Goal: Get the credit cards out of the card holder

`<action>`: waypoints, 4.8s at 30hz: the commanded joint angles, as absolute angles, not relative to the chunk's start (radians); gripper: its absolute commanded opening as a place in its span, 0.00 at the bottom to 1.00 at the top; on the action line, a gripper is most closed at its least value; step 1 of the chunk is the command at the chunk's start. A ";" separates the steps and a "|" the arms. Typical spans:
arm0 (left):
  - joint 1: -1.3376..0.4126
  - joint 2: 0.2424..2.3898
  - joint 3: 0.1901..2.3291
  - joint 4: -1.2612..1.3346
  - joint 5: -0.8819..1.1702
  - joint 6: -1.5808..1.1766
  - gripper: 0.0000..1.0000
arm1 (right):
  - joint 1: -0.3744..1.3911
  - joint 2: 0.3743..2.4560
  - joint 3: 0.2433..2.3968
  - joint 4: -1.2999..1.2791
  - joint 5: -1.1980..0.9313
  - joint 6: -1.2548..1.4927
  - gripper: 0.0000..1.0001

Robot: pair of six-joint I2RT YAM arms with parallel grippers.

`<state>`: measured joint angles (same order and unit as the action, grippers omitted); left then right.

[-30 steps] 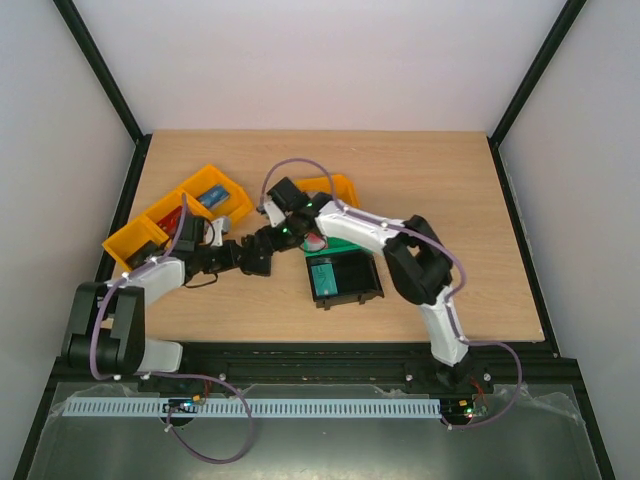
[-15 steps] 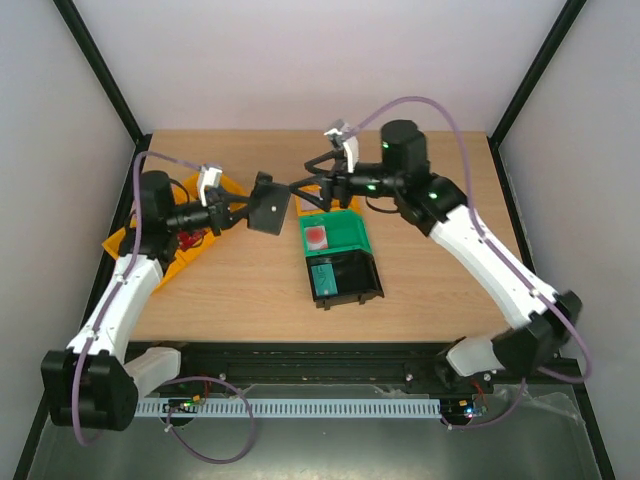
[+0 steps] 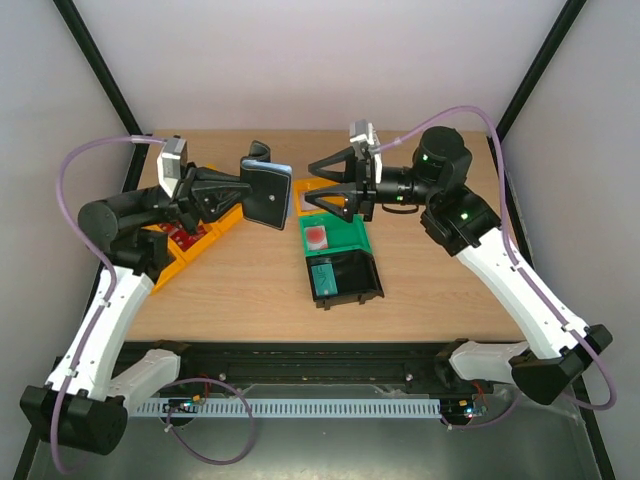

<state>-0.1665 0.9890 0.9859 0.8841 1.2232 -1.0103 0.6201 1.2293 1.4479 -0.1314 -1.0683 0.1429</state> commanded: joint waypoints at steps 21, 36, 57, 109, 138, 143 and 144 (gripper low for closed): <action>-0.211 0.908 0.958 0.776 1.204 -0.924 0.02 | 0.813 1.301 1.494 0.016 -0.932 0.256 0.03; -0.124 0.873 1.010 0.150 0.815 -0.358 0.99 | 1.064 1.422 1.632 -0.496 0.249 0.094 0.02; -0.212 0.910 1.046 -0.060 0.465 -0.282 0.94 | 1.231 1.692 1.886 -0.524 0.303 0.032 0.02; -0.106 0.812 0.853 0.208 0.946 -0.548 0.02 | 0.990 1.536 1.577 -0.319 -0.448 0.117 0.95; -0.079 0.776 0.749 0.263 0.937 -0.654 0.61 | 0.883 1.483 1.466 -0.125 -0.510 0.380 0.02; -0.059 0.756 0.706 0.255 0.944 -0.653 0.71 | 0.839 1.442 1.428 -0.082 -0.610 0.396 0.02; -0.058 0.754 0.704 0.256 0.951 -0.649 0.72 | 0.828 1.436 1.417 -0.058 -0.657 0.404 0.02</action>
